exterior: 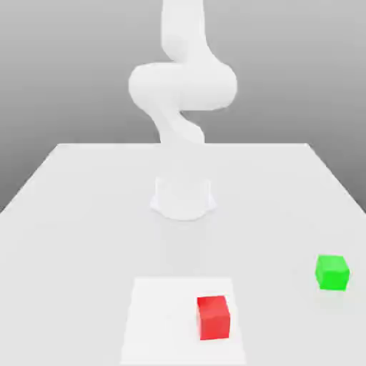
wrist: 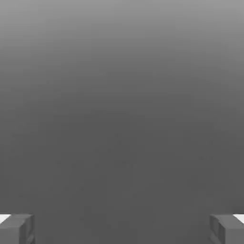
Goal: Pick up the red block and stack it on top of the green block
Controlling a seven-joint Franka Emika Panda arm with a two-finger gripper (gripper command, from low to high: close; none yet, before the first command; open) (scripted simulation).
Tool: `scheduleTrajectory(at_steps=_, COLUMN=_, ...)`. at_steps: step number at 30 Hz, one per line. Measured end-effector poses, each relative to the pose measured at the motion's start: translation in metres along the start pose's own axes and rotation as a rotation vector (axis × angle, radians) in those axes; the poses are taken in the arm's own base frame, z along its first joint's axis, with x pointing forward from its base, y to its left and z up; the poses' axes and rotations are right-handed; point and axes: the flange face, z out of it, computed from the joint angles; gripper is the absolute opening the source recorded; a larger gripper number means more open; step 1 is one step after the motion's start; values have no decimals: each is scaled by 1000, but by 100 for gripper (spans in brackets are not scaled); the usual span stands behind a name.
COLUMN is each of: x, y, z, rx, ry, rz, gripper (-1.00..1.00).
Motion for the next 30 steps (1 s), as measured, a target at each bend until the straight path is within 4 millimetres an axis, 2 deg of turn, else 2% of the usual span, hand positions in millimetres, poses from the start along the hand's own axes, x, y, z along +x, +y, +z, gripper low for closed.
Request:
scheduleTrajectory(at_steps=3, x=-13, y=4, z=69, rx=-70, ry=-72, rz=-14, gripper=0)
scheduleTrajectory(at_steps=7, x=-40, y=19, z=152, rx=-157, ry=-165, rz=-33, gripper=0)
scheduleTrajectory(at_steps=14, x=-110, y=68, z=275, rx=-307, ry=-331, rz=-67, gripper=0)
scheduleTrajectory(at_steps=18, x=-160, y=106, z=329, rx=-390, ry=-427, rz=-89, gripper=0)
scheduleTrajectory(at_steps=22, x=-211, y=149, z=370, rx=-467, ry=-517, rz=-106, gripper=0)
scheduleTrajectory(at_steps=27, x=-242, y=180, z=414, rx=-482, ry=-534, rz=-107, gripper=0)
scheduleTrajectory(at_steps=28, x=-247, y=184, z=420, rx=-482, ry=-534, rz=-107, gripper=-100)
scheduleTrajectory(at_steps=30, x=-247, y=184, z=420, rx=-482, ry=-534, rz=-107, gripper=-100)
